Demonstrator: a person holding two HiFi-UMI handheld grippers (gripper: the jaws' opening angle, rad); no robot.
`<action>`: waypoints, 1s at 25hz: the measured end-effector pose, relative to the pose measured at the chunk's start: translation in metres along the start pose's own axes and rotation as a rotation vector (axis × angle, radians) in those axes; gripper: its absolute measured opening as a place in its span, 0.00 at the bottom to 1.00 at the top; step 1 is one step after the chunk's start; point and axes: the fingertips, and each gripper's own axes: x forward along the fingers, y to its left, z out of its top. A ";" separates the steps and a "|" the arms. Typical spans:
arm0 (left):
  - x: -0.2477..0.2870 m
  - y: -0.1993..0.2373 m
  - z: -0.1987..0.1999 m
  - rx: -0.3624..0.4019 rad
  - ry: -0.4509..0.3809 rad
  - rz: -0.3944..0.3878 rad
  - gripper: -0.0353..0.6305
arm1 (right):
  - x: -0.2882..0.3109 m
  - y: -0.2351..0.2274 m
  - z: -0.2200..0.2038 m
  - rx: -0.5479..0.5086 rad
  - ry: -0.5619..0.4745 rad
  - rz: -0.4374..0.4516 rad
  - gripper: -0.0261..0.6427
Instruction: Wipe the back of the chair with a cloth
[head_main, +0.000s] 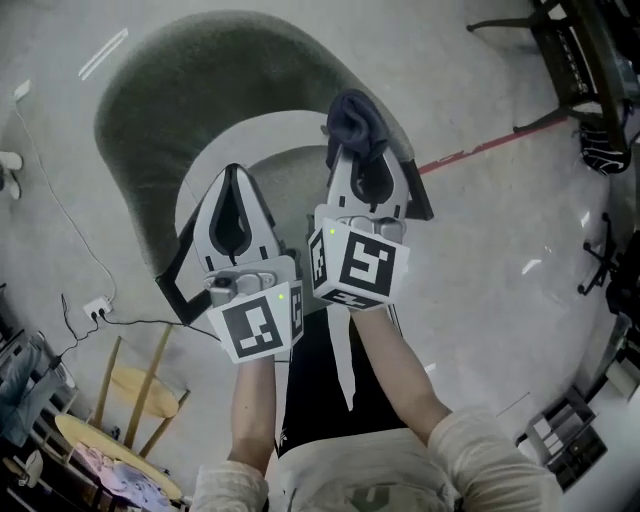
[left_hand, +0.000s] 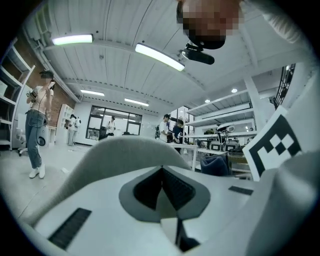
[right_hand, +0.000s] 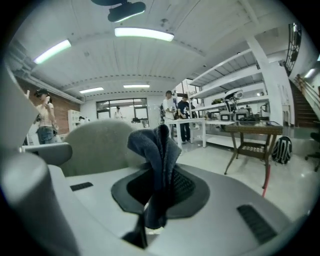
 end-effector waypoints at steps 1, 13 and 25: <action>-0.001 0.006 0.019 0.002 -0.019 0.017 0.08 | -0.002 0.016 0.020 -0.016 -0.018 0.050 0.13; -0.099 0.026 0.244 0.020 -0.124 0.147 0.08 | -0.122 0.136 0.236 -0.193 -0.082 0.561 0.13; -0.162 0.018 0.312 0.091 -0.245 0.197 0.08 | -0.209 0.162 0.289 -0.252 -0.191 0.738 0.13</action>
